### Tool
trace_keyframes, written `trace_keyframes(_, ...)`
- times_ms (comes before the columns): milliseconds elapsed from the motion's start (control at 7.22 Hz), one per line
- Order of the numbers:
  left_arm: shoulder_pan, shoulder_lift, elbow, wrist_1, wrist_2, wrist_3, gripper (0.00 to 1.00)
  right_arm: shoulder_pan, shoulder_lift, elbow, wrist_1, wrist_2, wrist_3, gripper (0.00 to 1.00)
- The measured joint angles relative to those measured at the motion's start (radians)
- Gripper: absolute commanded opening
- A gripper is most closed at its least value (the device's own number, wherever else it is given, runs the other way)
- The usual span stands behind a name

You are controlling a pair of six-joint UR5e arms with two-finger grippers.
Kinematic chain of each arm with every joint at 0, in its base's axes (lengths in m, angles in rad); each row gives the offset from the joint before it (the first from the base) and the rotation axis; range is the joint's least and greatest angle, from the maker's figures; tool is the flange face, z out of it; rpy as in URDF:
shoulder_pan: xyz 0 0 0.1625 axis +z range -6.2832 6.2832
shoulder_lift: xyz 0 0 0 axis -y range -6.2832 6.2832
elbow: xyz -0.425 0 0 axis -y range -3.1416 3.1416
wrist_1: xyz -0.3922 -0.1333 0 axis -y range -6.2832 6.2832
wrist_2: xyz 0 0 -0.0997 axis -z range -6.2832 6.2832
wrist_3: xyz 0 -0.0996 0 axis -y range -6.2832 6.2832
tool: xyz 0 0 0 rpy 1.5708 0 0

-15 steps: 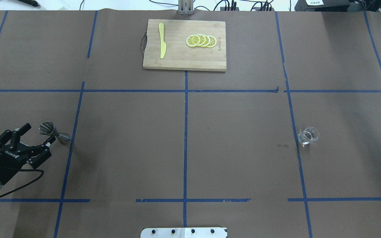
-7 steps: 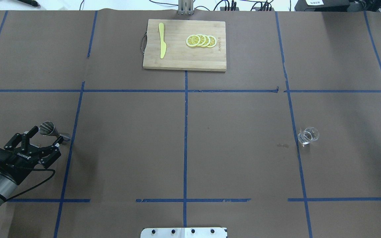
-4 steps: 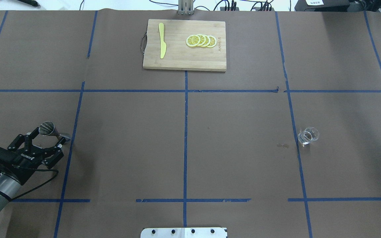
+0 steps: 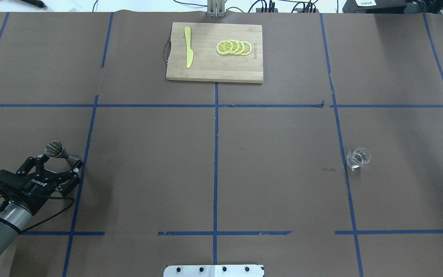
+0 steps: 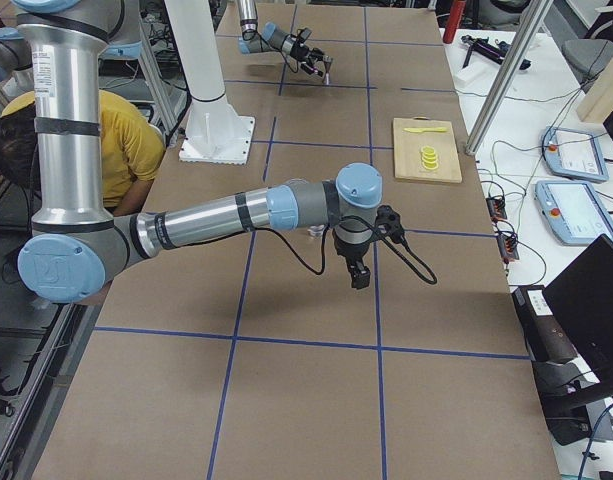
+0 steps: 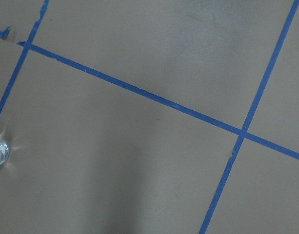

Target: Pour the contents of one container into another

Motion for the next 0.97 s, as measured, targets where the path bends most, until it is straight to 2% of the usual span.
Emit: trace_keyframes(970,-0.001,-0.004,0.008,0.038,-0.008,-0.061,0.98,0.000,-0.001,0.002,0.000,0.000,0.000,1.00)
